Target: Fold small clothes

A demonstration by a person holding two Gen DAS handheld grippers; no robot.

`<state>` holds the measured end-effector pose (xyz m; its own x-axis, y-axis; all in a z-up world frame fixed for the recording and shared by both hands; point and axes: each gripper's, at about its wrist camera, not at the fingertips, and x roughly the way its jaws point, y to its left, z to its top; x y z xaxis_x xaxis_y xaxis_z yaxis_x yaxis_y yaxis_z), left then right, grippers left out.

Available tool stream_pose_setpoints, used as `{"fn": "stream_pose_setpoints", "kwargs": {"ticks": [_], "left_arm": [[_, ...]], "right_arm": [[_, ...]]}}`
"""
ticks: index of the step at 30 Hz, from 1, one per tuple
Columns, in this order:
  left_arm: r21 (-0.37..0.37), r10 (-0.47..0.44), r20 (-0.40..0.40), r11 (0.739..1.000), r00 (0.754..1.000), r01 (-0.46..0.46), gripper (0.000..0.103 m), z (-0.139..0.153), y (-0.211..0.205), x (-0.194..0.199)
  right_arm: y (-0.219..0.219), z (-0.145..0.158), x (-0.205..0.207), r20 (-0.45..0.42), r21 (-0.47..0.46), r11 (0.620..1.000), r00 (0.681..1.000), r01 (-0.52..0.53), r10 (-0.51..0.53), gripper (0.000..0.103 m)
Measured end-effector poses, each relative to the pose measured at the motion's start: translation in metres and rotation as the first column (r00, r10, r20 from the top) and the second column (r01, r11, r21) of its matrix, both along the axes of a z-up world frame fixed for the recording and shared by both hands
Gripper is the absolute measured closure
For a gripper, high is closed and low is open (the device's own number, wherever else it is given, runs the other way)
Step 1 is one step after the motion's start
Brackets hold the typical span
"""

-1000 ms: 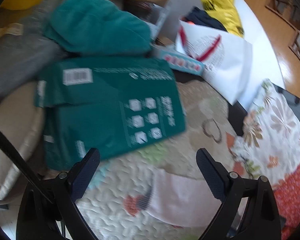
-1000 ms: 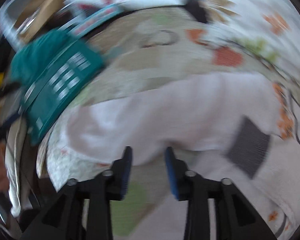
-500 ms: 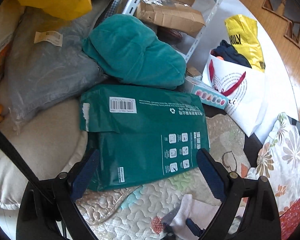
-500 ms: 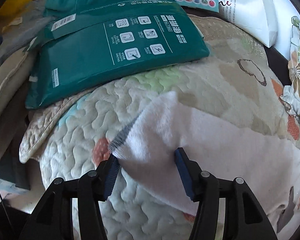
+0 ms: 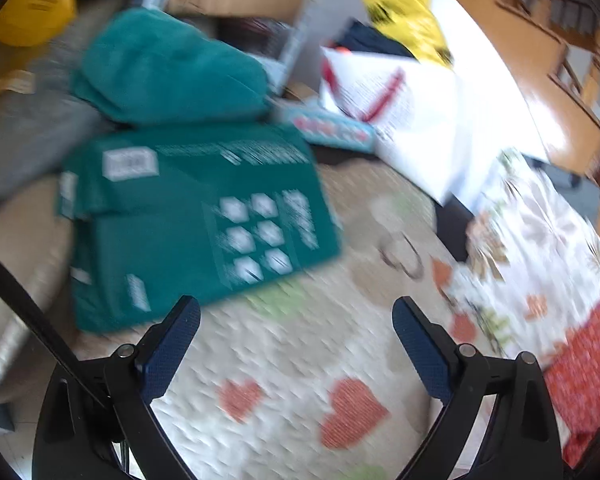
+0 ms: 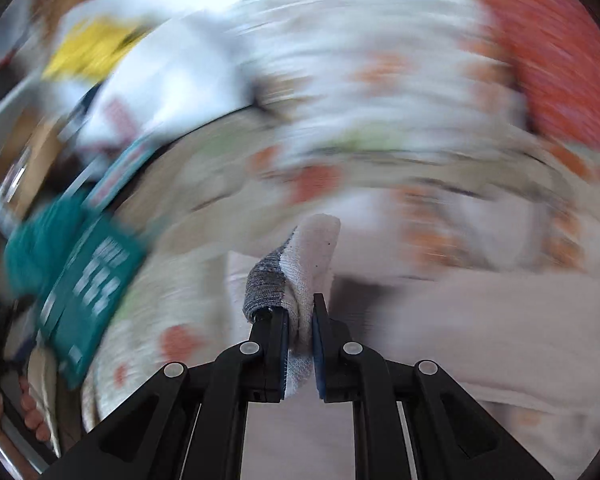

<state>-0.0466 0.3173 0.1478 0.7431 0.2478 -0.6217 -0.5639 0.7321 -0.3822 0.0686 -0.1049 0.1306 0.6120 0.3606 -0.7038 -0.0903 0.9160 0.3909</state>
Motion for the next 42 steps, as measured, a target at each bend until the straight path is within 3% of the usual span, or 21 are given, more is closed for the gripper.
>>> {"fn": "stream_pose_setpoints", "kwargs": {"ticks": [2, 5, 7, 9, 14, 16, 17, 22, 24, 26, 27, 32, 36, 38, 39, 42], "left_arm": [[-0.006, -0.053, -0.019, 0.999, 0.998, 0.053, 0.007, -0.005, -0.021, 0.011], [-0.008, -0.139, -0.049, 0.990, 0.989, 0.139, 0.007, -0.012, -0.054, 0.026], [-0.002, -0.190, -0.070, 0.982, 0.979, 0.190, 0.007, -0.016, -0.075, 0.034], [0.007, -0.241, -0.096, 0.970, 0.966, 0.243, 0.007, -0.021, -0.099, 0.044], [0.008, -0.347, -0.154, 0.936, 0.925, 0.352, 0.007, -0.032, -0.145, 0.064], [0.023, -0.379, -0.172, 0.921, 0.909, 0.388, 0.007, -0.034, -0.164, 0.071], [0.031, -0.389, -0.178, 0.916, 0.904, 0.400, 0.007, -0.034, -0.170, 0.073], [0.059, -0.422, -0.207, 0.895, 0.883, 0.442, 0.007, -0.038, -0.193, 0.086], [0.040, -0.434, -0.218, 0.891, 0.874, 0.452, 0.007, -0.041, -0.198, 0.092], [0.026, -0.442, -0.227, 0.888, 0.868, 0.459, 0.007, -0.045, -0.202, 0.096], [0.022, -0.446, -0.233, 0.886, 0.864, 0.463, 0.007, -0.047, -0.204, 0.098], [0.022, -0.444, -0.256, 0.885, 0.859, 0.465, 0.007, -0.052, -0.205, 0.104], [-0.008, -0.435, -0.273, 0.893, 0.858, 0.450, 0.007, -0.061, -0.200, 0.108], [-0.027, -0.434, -0.283, 0.895, 0.855, 0.445, 0.007, -0.066, -0.198, 0.110], [-0.033, -0.433, -0.289, 0.896, 0.854, 0.443, 0.007, -0.068, -0.197, 0.111], [-0.046, -0.436, -0.314, 0.894, 0.843, 0.446, 0.007, -0.077, -0.200, 0.115]], "right_arm": [[-0.057, -0.016, -0.001, -0.060, 0.041, 0.989, 0.988, 0.144, -0.142, 0.091], [-0.138, -0.053, -0.016, -0.185, -0.005, 0.941, 0.925, 0.338, -0.333, 0.087], [-0.174, -0.064, -0.030, -0.222, 0.011, 0.921, 0.899, 0.389, -0.377, 0.079], [-0.192, -0.061, -0.043, -0.199, 0.006, 0.917, 0.899, 0.399, -0.390, 0.071], [-0.188, -0.042, -0.039, -0.101, -0.069, 0.953, 0.949, 0.294, -0.300, 0.061], [-0.170, -0.038, -0.030, -0.062, -0.120, 0.968, 0.972, 0.218, -0.227, 0.048], [-0.160, -0.037, -0.026, -0.047, -0.149, 0.972, 0.980, 0.182, -0.191, 0.047], [-0.104, -0.041, -0.021, 0.003, -0.340, 0.940, 1.000, -0.014, 0.016, 0.038], [-0.089, -0.051, -0.015, -0.001, -0.426, 0.904, 0.999, -0.042, 0.045, 0.039], [-0.090, -0.064, 0.000, -0.058, -0.448, 0.893, 0.998, -0.042, 0.018, 0.086], [-0.094, -0.066, 0.005, -0.076, -0.432, 0.901, 0.997, -0.038, 0.006, 0.094], [-0.161, -0.050, 0.016, -0.038, -0.353, 0.921, 0.981, 0.163, -0.188, 0.095], [-0.232, -0.051, 0.012, -0.069, -0.305, 0.881, 0.914, 0.362, -0.400, 0.095], [-0.256, -0.055, 0.005, -0.095, -0.273, 0.868, 0.886, 0.415, -0.454, 0.095], [-0.266, -0.056, -0.001, -0.106, -0.234, 0.872, 0.880, 0.430, -0.463, 0.092], [-0.280, -0.051, -0.017, -0.104, -0.177, 0.876, 0.877, 0.448, -0.469, 0.068]]}}
